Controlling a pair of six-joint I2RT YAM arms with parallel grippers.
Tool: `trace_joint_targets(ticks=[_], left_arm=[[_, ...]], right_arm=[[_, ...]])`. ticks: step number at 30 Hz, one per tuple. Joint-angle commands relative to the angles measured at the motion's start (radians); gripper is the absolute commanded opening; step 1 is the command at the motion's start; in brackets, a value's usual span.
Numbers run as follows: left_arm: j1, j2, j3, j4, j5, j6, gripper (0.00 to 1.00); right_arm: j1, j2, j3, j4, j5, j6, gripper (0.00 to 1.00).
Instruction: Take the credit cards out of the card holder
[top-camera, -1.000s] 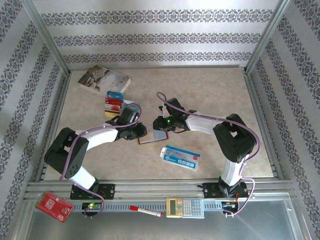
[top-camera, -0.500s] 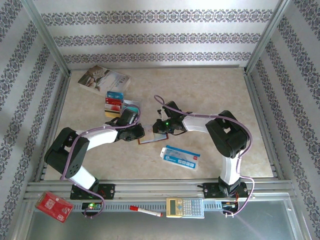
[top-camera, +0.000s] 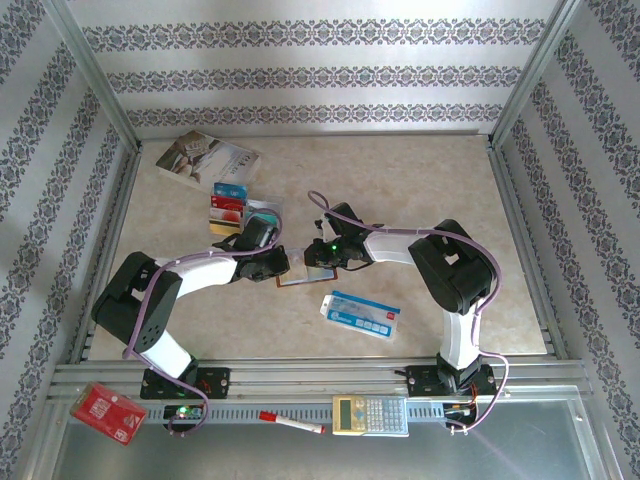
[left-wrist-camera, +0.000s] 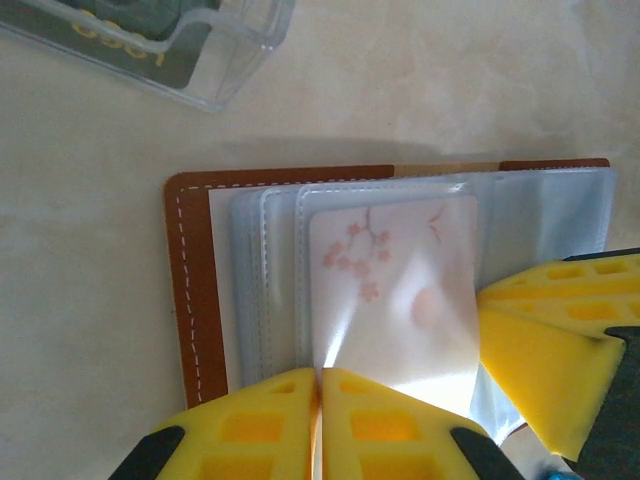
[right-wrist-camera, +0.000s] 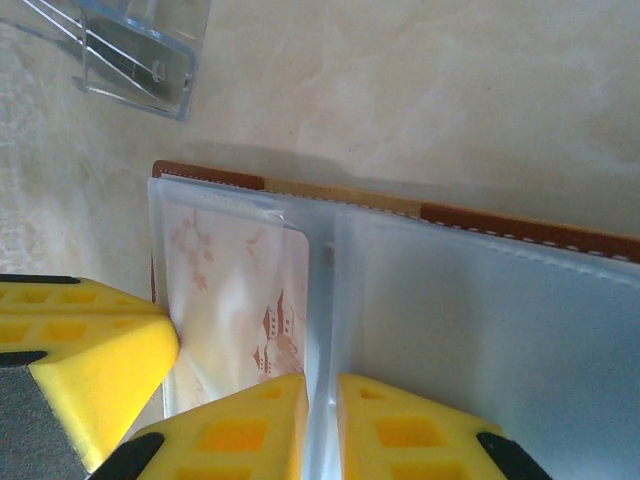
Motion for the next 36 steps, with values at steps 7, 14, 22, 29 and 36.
trace_joint_targets(ticks=[7,14,22,29,36], left_arm=[[0.007,0.055,-0.007,-0.146,-0.074,0.015,0.09],[0.007,0.055,-0.007,-0.146,-0.072,0.016,0.09],[0.007,0.055,-0.008,-0.138,-0.058,0.020,0.09],[0.007,0.055,-0.011,-0.135,-0.058,0.017,0.09],[0.007,0.028,-0.017,-0.133,-0.080,0.001,0.21]], right_arm=[[-0.013,-0.023,-0.046,0.118,-0.024,0.046,0.19],[-0.015,-0.010,-0.041,0.121,-0.034,0.047,0.18],[-0.010,0.033,-0.023,0.109,-0.061,0.047,0.18],[-0.011,0.025,-0.028,0.112,-0.060,0.040,0.12],[-0.033,-0.040,-0.074,0.136,-0.024,0.039,0.05]])
